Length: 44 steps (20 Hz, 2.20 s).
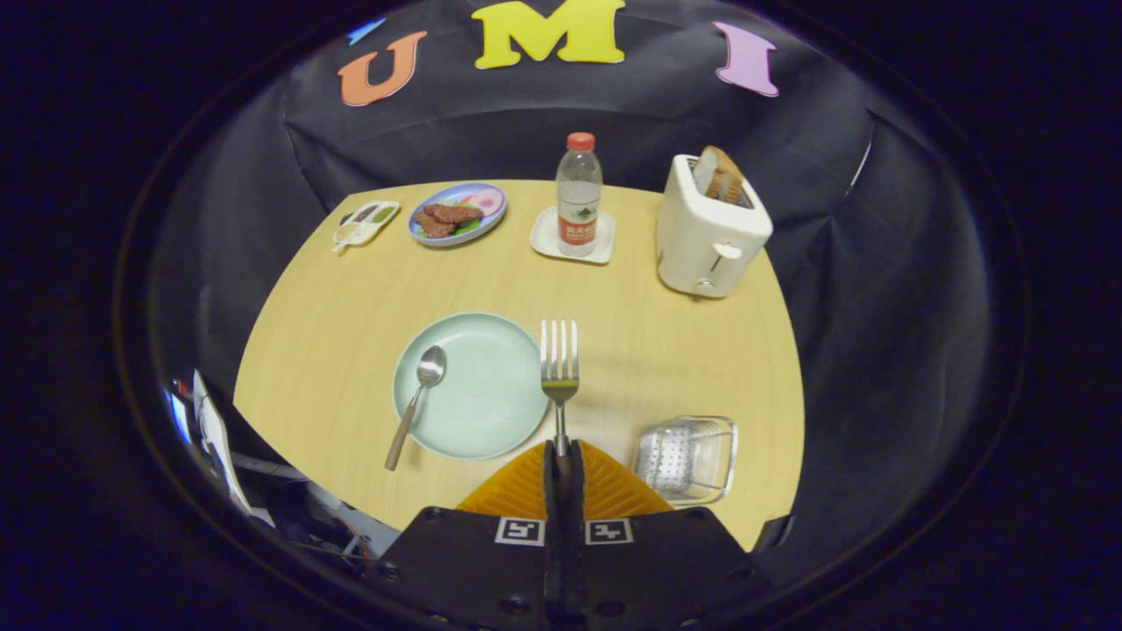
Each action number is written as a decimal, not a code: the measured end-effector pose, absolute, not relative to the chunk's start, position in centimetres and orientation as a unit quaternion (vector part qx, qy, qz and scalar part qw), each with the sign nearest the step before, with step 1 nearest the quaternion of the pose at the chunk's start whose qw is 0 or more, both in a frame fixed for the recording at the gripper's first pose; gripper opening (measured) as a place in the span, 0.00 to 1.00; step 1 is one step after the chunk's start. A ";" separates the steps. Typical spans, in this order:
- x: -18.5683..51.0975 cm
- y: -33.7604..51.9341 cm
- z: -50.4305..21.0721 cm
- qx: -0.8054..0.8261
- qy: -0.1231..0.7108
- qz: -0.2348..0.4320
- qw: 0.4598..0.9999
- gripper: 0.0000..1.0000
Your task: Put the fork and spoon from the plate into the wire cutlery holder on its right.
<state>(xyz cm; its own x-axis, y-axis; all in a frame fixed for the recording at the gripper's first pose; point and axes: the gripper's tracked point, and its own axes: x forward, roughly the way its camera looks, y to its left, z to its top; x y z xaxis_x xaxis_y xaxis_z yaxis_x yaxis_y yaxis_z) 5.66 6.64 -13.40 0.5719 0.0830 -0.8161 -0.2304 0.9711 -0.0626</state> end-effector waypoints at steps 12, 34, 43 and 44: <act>2.2 -4.9 -16.6 -0.065 0.621 0.060 0.779 0.02; 7.2 -1.9 -15.7 -0.025 0.578 0.042 0.814 0.74; 4.6 13.8 -14.6 -0.007 0.433 0.124 0.893 0.89; 4.3 15.8 -15.2 -0.003 0.423 0.132 0.896 0.89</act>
<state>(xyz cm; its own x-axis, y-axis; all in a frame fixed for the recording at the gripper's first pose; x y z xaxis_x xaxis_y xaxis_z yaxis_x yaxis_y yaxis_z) 4.26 15.84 -15.18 0.6067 0.2343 -0.7596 -0.2386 0.9652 0.1071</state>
